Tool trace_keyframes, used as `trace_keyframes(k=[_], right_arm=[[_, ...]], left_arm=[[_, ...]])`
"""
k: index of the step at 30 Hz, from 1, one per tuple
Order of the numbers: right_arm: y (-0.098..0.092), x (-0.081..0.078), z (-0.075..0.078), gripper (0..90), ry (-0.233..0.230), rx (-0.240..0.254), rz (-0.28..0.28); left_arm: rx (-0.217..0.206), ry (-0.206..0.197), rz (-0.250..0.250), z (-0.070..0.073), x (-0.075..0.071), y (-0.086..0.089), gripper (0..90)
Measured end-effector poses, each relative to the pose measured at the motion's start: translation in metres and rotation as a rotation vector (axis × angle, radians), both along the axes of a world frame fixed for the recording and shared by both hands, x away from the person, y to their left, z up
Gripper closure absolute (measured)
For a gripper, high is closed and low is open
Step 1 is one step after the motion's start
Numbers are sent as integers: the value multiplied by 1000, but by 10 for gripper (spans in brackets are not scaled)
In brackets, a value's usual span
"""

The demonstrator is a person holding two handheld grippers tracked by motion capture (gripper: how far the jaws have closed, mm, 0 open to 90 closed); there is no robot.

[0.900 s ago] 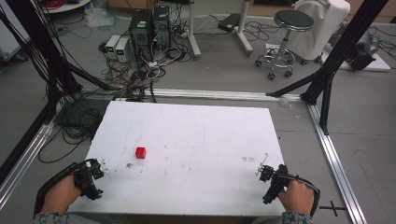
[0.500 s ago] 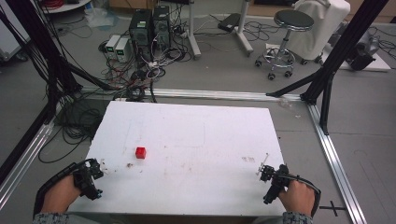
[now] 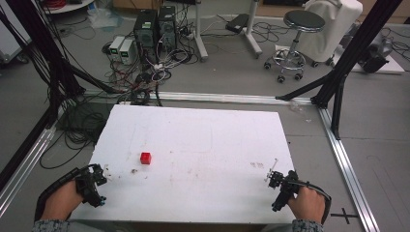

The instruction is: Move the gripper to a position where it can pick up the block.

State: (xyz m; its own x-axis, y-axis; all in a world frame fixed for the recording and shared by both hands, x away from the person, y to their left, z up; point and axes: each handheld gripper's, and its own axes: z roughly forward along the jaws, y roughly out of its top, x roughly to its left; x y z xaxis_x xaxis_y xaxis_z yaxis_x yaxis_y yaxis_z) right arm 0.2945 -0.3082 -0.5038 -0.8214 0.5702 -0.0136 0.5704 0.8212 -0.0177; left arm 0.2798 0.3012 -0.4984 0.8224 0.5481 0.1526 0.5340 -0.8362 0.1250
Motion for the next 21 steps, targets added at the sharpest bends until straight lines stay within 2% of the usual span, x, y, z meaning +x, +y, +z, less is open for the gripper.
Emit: trace_keyframes(k=[5,11,16,21], right_arm=[[0,0,1,11,-2,6,2],[-2,0,2,11,-5,11,-4],[-3,-1,1,11,1,16,-10],[-5,0,1,11,-8,19,-6]], left_arm=[[14,23,-41,1,12,-3,217],[9,26,-97,4,24,-3,217],[11,37,-120,5,32,-2,217],[37,49,-156,8,43,-2,217]])
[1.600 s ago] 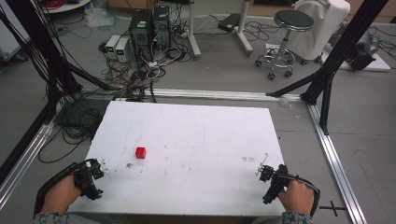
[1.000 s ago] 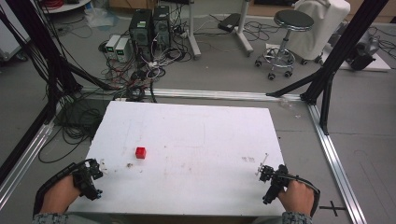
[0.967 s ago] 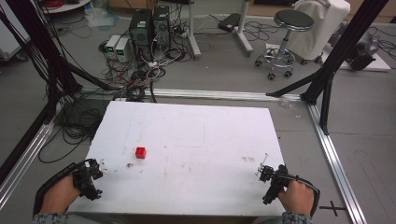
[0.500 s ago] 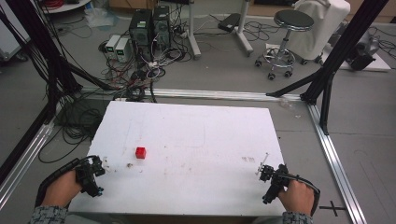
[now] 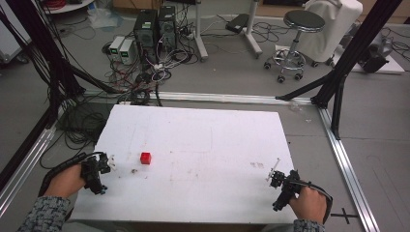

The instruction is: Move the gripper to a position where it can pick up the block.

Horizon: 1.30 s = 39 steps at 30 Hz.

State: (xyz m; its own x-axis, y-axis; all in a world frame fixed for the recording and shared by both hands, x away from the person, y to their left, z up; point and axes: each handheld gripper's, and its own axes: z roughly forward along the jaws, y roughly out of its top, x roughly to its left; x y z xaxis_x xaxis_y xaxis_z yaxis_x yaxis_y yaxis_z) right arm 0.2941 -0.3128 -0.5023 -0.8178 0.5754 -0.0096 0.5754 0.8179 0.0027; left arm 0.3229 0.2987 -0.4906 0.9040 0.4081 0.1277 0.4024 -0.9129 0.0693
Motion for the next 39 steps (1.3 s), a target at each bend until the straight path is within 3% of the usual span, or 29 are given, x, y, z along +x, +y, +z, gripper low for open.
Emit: trace_keyframes(k=[7,15,22,28,39], right_arm=[[0,0,0,11,0,5,-1],[-1,-1,1,11,-5,8,-4],[-2,-1,1,11,-5,9,-5],[-2,-1,1,11,-1,9,-8],[0,0,0,11,0,8,0]], left_arm=[[13,-13,-78,12,19,-14,217],[32,4,-151,12,34,-24,217],[23,1,-240,16,50,-31,216],[44,1,-286,21,61,-38,216],[36,-11,-383,28,74,-61,214]])
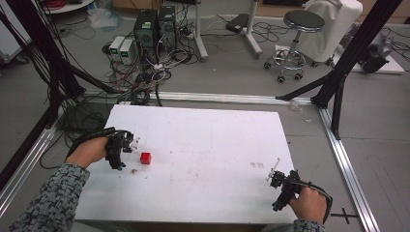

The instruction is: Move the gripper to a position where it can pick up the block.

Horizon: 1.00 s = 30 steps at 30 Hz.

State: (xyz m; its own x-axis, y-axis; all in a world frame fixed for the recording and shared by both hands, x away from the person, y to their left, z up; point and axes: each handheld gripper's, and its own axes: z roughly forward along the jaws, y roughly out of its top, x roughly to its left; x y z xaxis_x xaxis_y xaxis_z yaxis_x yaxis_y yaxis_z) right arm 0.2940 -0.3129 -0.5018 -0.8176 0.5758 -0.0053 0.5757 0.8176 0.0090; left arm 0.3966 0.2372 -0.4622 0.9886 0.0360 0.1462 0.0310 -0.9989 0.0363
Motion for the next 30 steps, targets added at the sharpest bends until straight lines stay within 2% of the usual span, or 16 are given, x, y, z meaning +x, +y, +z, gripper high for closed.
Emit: trace_keyframes(k=[6,8,11,15,20,24,30], right_arm=[[0,0,0,11,2,4,1],[2,0,0,11,4,4,2],[1,0,1,11,2,5,5],[1,-1,-1,11,6,8,1],[1,-2,0,11,7,5,7],[2,-2,0,11,4,8,9],[4,-2,-1,11,8,6,10]], left_arm=[[3,21,-25,-2,9,-12,214],[16,23,-51,-3,12,-17,214],[11,37,-67,-4,15,-22,214],[10,37,-70,-7,18,-29,214],[32,59,-84,-14,23,-38,214],[50,63,-93,-20,26,-42,214],[49,71,-89,-25,28,-47,213]])
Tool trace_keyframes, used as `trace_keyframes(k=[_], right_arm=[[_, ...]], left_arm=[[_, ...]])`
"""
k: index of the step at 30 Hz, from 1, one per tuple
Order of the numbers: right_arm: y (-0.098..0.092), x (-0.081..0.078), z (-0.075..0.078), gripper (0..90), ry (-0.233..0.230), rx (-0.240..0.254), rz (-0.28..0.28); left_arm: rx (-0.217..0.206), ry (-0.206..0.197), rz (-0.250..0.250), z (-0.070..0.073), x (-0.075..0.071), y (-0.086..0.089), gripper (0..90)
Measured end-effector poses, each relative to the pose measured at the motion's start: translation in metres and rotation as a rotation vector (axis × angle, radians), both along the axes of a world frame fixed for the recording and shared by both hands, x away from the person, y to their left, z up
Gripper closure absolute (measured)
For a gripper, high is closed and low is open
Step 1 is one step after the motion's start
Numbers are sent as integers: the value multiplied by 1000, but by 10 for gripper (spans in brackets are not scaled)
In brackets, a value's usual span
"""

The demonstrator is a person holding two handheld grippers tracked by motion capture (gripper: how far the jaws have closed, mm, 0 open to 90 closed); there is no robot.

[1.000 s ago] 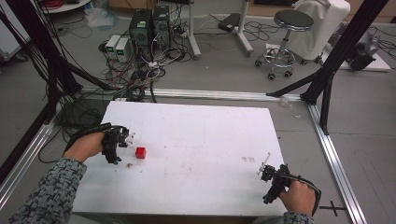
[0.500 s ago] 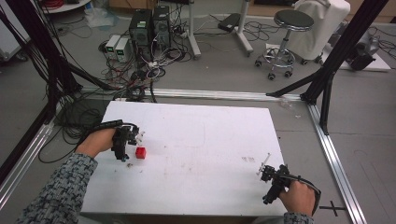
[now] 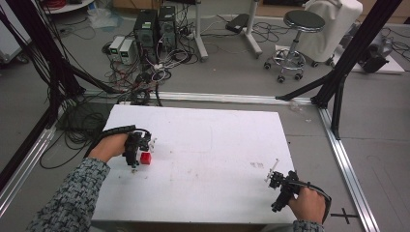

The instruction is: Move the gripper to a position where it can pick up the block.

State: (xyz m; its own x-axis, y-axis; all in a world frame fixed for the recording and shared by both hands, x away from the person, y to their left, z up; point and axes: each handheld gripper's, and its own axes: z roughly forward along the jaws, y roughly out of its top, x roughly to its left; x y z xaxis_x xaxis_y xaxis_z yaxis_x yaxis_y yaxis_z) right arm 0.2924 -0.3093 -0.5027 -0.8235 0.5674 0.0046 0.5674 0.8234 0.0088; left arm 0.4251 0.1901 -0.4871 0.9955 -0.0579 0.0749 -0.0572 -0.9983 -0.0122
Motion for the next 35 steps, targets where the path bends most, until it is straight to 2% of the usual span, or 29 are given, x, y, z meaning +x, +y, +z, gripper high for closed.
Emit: trace_keyframes(k=[4,8,10,19,24,35], right_arm=[[0,0,0,11,4,3,-2],[1,0,0,11,4,-4,1],[1,0,-1,11,5,3,8],[2,0,-2,11,9,4,11],[2,-1,-1,11,10,1,10],[3,0,0,11,4,7,17]], left_arm=[[-4,3,-2,-4,1,-3,212],[3,28,4,-10,2,-7,214],[-3,40,-10,-13,3,-11,213],[-1,55,-17,-20,7,-15,215],[20,50,-24,-24,7,-16,215],[12,42,-22,-23,6,-17,215]])
